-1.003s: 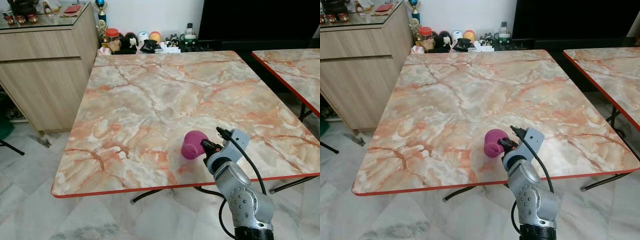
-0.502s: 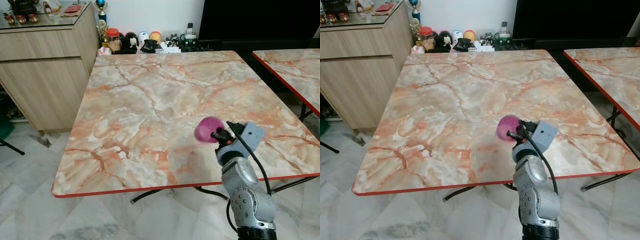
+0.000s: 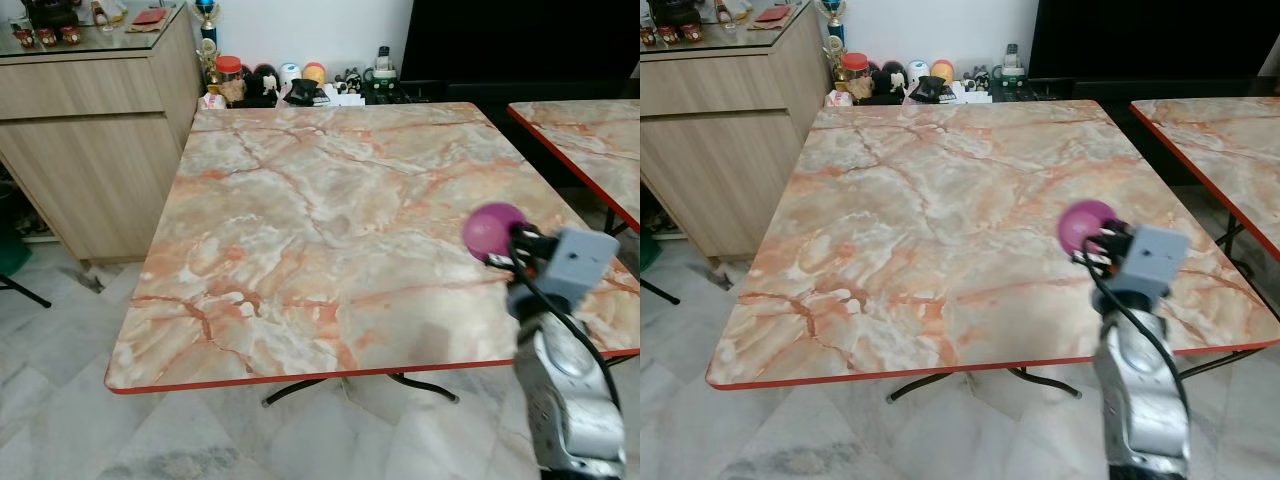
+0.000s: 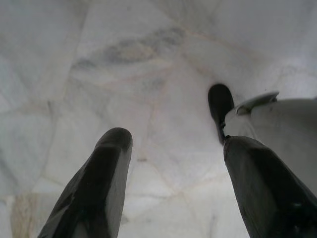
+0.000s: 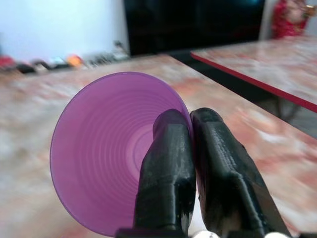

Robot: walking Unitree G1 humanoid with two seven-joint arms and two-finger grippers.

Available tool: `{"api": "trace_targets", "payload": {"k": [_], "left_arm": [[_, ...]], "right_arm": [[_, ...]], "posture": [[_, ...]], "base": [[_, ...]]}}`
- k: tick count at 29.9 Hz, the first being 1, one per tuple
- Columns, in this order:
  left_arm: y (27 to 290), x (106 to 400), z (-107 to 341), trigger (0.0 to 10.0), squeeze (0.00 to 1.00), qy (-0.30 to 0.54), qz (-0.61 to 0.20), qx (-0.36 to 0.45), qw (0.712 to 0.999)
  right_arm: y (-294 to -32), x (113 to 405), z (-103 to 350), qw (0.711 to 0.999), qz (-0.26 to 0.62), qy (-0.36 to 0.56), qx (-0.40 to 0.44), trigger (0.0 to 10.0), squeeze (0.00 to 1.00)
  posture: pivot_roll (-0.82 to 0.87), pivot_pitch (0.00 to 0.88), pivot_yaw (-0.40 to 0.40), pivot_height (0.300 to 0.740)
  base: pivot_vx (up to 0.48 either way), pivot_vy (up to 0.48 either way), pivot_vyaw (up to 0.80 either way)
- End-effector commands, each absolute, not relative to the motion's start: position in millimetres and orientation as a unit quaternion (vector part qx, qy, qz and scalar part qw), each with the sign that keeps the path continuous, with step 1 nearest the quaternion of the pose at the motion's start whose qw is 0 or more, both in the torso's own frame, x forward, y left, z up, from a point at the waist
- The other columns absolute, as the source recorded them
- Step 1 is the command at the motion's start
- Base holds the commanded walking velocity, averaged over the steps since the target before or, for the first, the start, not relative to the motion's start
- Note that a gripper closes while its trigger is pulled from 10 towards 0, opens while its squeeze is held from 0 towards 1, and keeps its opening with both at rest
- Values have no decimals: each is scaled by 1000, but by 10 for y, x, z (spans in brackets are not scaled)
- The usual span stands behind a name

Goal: Setting the table

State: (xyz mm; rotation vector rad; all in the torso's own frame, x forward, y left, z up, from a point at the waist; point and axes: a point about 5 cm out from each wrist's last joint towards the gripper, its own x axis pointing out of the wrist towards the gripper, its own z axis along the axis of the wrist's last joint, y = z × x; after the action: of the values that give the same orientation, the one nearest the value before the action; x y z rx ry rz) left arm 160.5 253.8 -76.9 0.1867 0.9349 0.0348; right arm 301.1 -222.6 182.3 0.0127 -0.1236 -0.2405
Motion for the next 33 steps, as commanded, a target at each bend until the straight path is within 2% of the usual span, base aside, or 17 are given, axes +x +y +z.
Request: {"api": "trace_targets", "payload": {"k": [1, 6, 11, 28, 33], "left_arm": [[2559, 1588, -770, 10000, 0, 454, 9, 103, 885], [2551, 1626, -753, 10000, 0, 447, 9, 104, 889], [2514, 1665, -743, 10000, 0, 439, 2, 108, 892], [2440, 1744, -722, 10000, 0, 424, -12, 109, 899], [2429, 1761, -716, 10000, 0, 422, -13, 108, 900]], "right_arm": [[-2253, 2934, 1848, 990, -117, -72, -14, 10000, 0], [-2292, 2854, 1816, 989, -118, -83, -26, 10000, 0], [-2229, 2912, 1868, 989, -115, -94, -11, 10000, 0], [-2111, 2994, 1924, 988, -111, -111, -14, 10000, 0], [-2176, 2998, 1935, 985, -134, -112, 4, 10000, 0]], "posture": [[-31, 120, -5, 740], [-30, 115, -6, 740], [-30, 112, -4, 740], [-36, 109, -1, 740], [-41, 118, 0, 740]], "base": [[0, 0, 0], [0, 0, 0], [0, 0, 0], [0, -478, 0], [0, -480, 0]]}}
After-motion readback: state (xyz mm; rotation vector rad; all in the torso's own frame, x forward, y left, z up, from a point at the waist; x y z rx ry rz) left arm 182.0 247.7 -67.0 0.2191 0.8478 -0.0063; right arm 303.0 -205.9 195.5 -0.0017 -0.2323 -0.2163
